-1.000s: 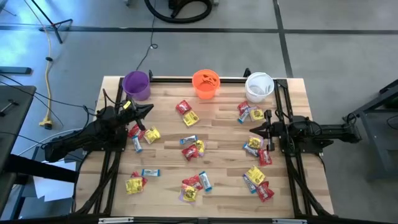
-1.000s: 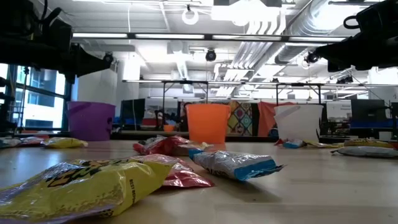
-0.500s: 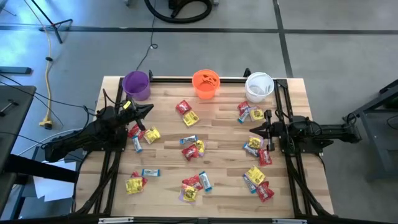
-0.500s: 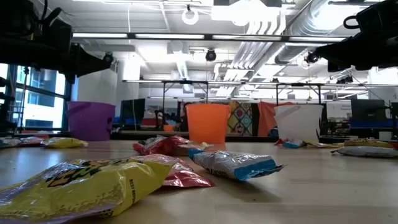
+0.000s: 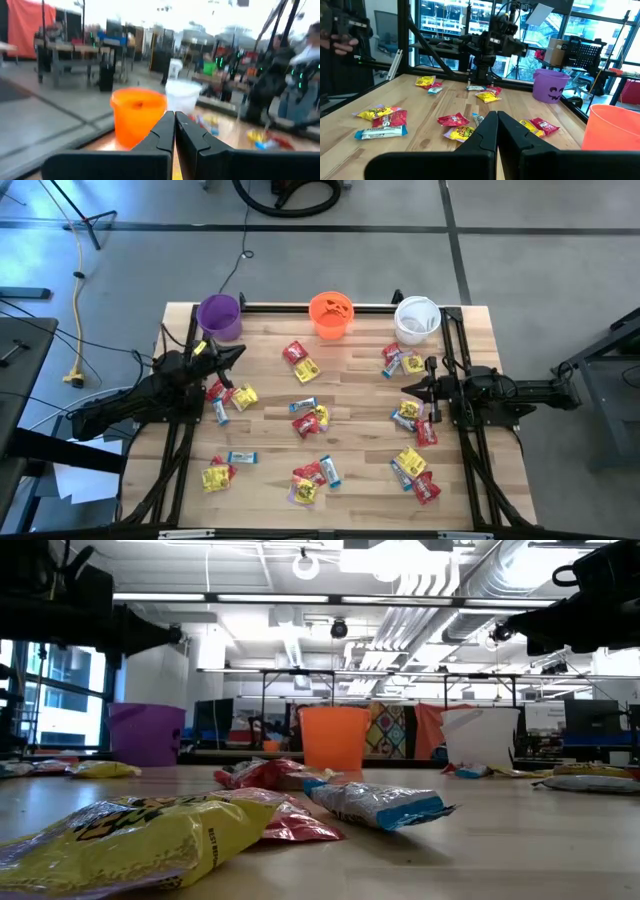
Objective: Organize candy in baskets
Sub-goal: Put the white chocolate into the orange bucket
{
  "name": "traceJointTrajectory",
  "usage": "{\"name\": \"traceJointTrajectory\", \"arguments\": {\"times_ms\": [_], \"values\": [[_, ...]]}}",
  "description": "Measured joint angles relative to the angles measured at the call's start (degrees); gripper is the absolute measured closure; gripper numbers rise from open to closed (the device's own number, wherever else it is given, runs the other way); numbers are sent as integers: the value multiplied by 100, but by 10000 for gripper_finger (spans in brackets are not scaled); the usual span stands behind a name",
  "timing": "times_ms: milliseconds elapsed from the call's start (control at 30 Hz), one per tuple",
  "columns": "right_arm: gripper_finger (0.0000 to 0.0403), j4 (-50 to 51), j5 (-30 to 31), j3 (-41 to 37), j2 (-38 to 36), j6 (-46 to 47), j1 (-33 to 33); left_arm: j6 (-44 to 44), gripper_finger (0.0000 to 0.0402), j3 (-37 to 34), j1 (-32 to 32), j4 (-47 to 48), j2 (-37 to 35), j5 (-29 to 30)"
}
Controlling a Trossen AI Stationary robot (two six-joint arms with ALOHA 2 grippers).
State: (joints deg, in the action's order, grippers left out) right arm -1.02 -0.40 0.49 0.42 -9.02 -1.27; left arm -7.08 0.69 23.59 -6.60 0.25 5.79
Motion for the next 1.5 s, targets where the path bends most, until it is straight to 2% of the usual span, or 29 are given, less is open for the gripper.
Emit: {"name": "traceJointTrajectory", "arguments": {"times_ms": [100, 267, 467, 533, 667, 833, 900, 1000, 1167, 1267, 1367, 1433, 1500], "values": [[402, -1, 0, 0, -1, 0, 0, -253, 401, 81, 2, -459, 0, 333], [402, 0, 0, 1, 0, -1, 1, -1144, 401, 191, 2, -858, 13, 1352], [402, 0, -2, 0, 0, -2, 2, -1811, 401, 247, 2, -963, 15, 1763], [402, 0, 0, 2, -1, 0, 0, -1793, 401, 247, 2, -1168, 15, 1855], [402, 0, 0, 1, -2, -2, 2, -1880, 401, 245, 2, -1586, 41, 1843], [402, 0, 0, 1, 0, -1, 0, -2789, 401, 390, -50, -1837, 365, 626], [402, 0, -1, 1, -1, 0, 2, -2913, 402, 636, -179, -1319, 703, 500], [402, 0, 0, 1, -1, -1, 2, -2887, 401, 1152, -355, -599, 1392, 628], [402, 0, 0, 2, 0, -2, 0, -3343, 401, 1872, -631, 51, 2896, 461], [402, 2, -1, 0, 0, -1, 1, -3553, 401, 2250, -775, 514, 3877, 62], [402, 1, -1, 0, 0, -2, 1, -3697, 401, 2590, -846, 958, 4861, -580], [402, 3, -1, 1, 0, 0, 0, -3508, 401, 2825, -971, 1121, 5371, -971], [402, 0, -2, 0, 0, -2, 2, -3180, 401, 3059, -1136, 1377, 5736, -1025]]}}
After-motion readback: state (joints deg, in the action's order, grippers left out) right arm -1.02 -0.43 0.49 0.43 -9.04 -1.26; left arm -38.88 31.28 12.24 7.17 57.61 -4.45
